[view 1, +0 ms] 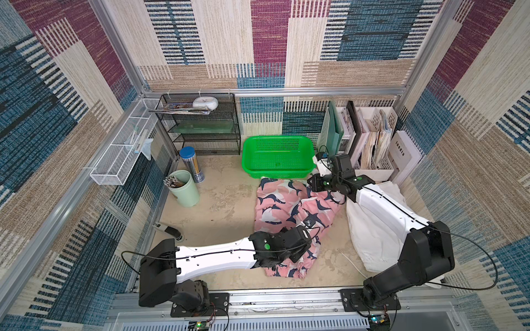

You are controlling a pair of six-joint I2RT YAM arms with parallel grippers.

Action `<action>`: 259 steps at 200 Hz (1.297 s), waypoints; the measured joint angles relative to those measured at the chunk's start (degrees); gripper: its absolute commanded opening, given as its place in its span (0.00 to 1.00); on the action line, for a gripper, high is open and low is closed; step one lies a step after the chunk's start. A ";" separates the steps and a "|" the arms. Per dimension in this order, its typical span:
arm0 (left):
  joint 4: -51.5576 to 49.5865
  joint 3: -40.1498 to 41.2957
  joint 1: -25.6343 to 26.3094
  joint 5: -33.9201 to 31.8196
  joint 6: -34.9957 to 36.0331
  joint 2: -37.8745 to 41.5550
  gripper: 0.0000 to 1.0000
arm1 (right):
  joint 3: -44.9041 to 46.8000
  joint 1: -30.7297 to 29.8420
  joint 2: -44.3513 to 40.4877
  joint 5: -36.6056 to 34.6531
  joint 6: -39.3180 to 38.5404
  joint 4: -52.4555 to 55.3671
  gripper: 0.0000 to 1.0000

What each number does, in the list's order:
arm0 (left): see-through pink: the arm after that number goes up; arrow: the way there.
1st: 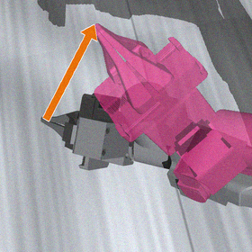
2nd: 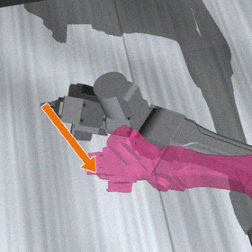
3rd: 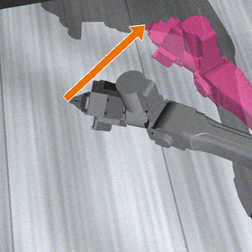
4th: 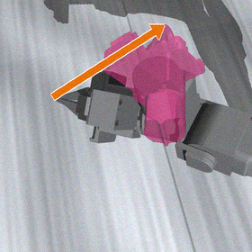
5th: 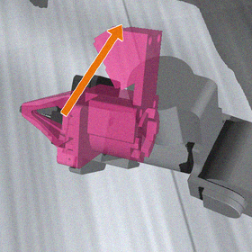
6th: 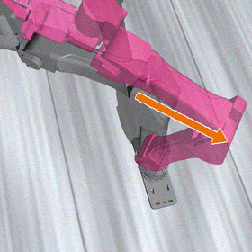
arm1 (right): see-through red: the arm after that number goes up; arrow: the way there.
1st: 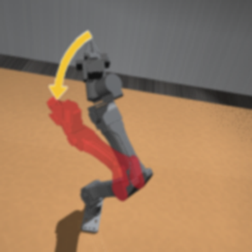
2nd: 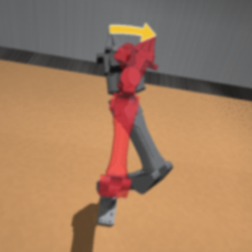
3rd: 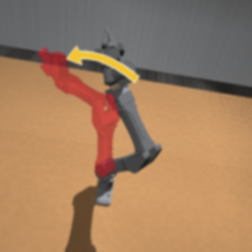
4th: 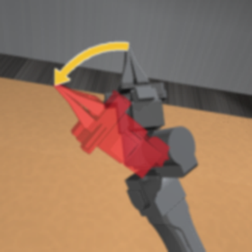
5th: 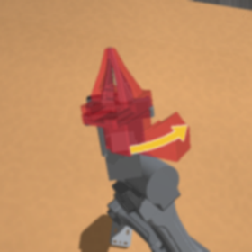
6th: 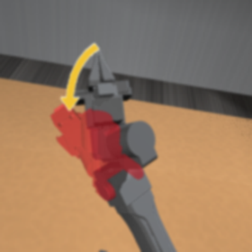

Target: Roll up the shorts

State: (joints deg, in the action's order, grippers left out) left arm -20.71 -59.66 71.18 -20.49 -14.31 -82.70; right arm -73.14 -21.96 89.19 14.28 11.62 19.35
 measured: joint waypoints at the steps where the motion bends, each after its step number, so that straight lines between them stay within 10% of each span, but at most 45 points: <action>1: 0.00 0.15 0.00 -0.17 -0.11 0.20 0.00 | 0.00 0.00 0.00 0.00 0.00 0.00 0.00; 175: -8.28 14.82 -0.13 -20.85 -17.92 10.29 0.00 | -23.67 -12.35 25.99 10.03 1.05 3.80 0.07; 200: -11.19 15.78 -0.20 -24.59 -23.17 10.23 0.18 | -23.76 -12.48 28.20 12.02 1.81 2.73 0.30; 236: -12.55 17.22 -0.22 -26.45 -26.60 11.02 0.79 | -23.91 -12.52 30.14 15.02 2.45 0.50 0.54; 259: -12.85 17.35 -0.22 -27.76 -27.82 12.59 0.98 | -24.15 -12.52 29.59 15.45 2.45 -0.74 0.61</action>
State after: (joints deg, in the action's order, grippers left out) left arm -33.56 -42.30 70.96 -48.25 -42.13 -70.11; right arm -97.30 -34.48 118.78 29.74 14.06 18.61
